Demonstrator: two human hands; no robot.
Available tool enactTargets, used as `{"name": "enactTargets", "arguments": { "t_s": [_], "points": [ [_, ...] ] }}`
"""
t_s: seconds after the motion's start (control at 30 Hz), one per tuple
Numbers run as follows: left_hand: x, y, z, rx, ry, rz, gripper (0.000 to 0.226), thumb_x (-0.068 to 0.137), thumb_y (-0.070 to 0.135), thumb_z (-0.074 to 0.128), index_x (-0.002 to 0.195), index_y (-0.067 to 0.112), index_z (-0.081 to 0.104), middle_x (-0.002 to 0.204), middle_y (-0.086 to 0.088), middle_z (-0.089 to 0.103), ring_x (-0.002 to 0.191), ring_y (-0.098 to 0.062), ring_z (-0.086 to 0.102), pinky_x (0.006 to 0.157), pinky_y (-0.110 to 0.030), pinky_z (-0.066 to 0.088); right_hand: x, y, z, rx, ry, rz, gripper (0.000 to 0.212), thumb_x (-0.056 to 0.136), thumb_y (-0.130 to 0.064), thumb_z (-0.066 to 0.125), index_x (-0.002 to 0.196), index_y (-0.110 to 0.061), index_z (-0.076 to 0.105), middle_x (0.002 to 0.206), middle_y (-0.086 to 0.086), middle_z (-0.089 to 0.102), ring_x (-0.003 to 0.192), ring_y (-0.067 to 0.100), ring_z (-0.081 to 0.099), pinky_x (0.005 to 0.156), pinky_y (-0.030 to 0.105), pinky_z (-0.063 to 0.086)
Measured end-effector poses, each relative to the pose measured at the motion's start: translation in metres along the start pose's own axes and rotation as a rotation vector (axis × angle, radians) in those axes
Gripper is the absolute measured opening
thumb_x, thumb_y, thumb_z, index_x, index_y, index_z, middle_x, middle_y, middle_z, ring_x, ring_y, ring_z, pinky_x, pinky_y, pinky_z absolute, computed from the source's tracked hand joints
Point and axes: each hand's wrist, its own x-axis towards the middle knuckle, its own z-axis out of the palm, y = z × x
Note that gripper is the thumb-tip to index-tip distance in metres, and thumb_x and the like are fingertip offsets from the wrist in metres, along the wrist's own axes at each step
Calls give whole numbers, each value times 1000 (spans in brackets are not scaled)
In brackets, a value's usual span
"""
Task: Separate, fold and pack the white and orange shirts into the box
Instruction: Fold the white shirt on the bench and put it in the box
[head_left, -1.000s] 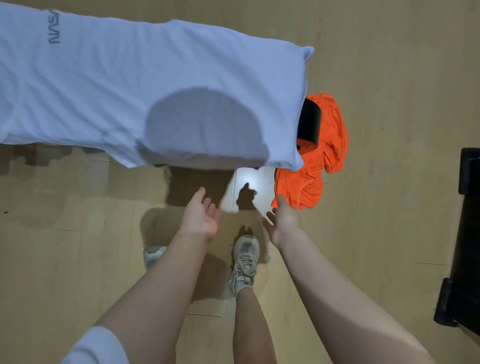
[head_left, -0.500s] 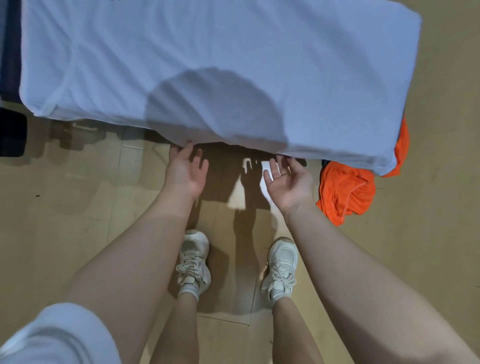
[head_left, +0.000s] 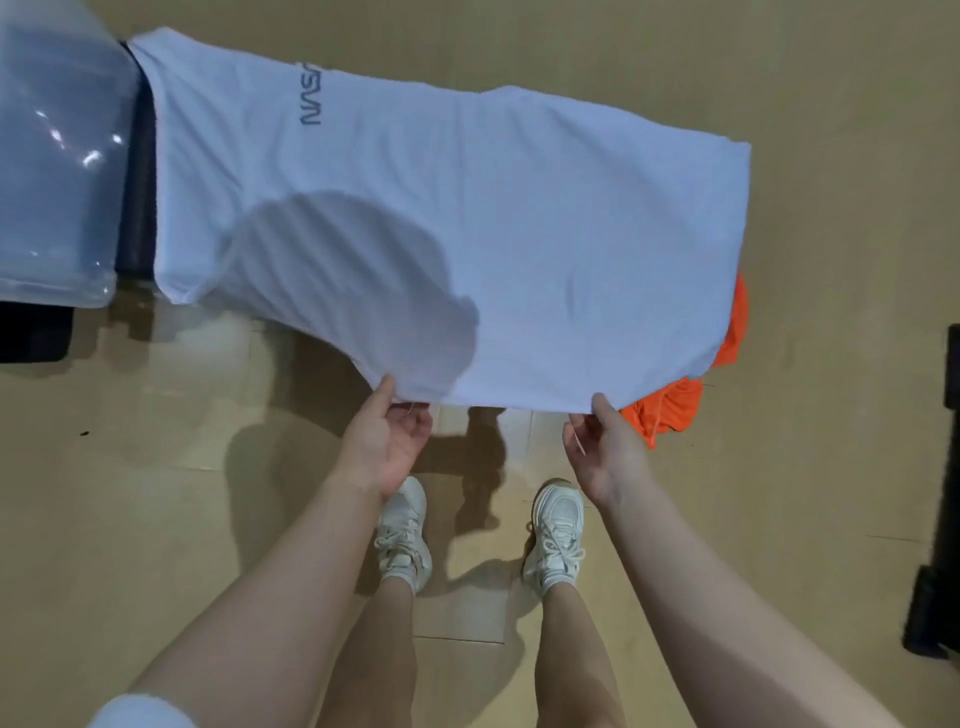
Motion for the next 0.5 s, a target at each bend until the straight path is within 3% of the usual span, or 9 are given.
{"name": "enactTargets", "arguments": {
  "t_s": [0.13, 0.23, 0.33, 0.4, 0.5],
  "points": [
    [-40, 13, 4, 67, -41, -38, 10, 95, 22, 49, 94, 18, 58, 79, 5, 64, 57, -3, 51, 44, -13, 42, -42, -5, -1, -98, 152, -34, 9, 88, -14, 57, 83, -17, 51, 67, -2, 51, 55, 6, 49, 45, 14, 45],
    [-67, 25, 14, 340, 186, 36, 10, 91, 21, 56, 83, 17, 53, 81, 2, 58, 63, -7, 49, 52, -15, 42, -71, -12, 8, -83, 242, -100, 20, 83, -8, 59, 72, -16, 46, 63, 0, 49, 49, 6, 49, 39, 12, 42],
    [-79, 40, 28, 457, 307, 171, 15, 88, 18, 62, 90, 9, 49, 87, -6, 55, 60, -12, 50, 49, -16, 45, -86, -24, 27, -86, 307, -235, 30, 77, -2, 62, 69, -18, 38, 61, 3, 49, 35, 6, 46, 39, 15, 40],
    [-75, 51, 47, 447, 304, 236, 18, 87, 13, 62, 92, 7, 47, 85, -12, 53, 52, -15, 46, 36, -13, 40, -85, -39, 43, -122, 318, -328, 34, 76, -1, 62, 70, -20, 35, 65, 4, 49, 39, 11, 45, 41, 19, 39],
    [-52, 68, 83, 353, 283, 254, 17, 86, 7, 62, 92, 5, 47, 79, -12, 53, 46, -15, 51, 34, -13, 41, -66, -63, 65, -295, 311, -442, 30, 77, -3, 62, 70, -19, 38, 67, 9, 52, 46, 17, 46, 51, 28, 42]
  ]
}}
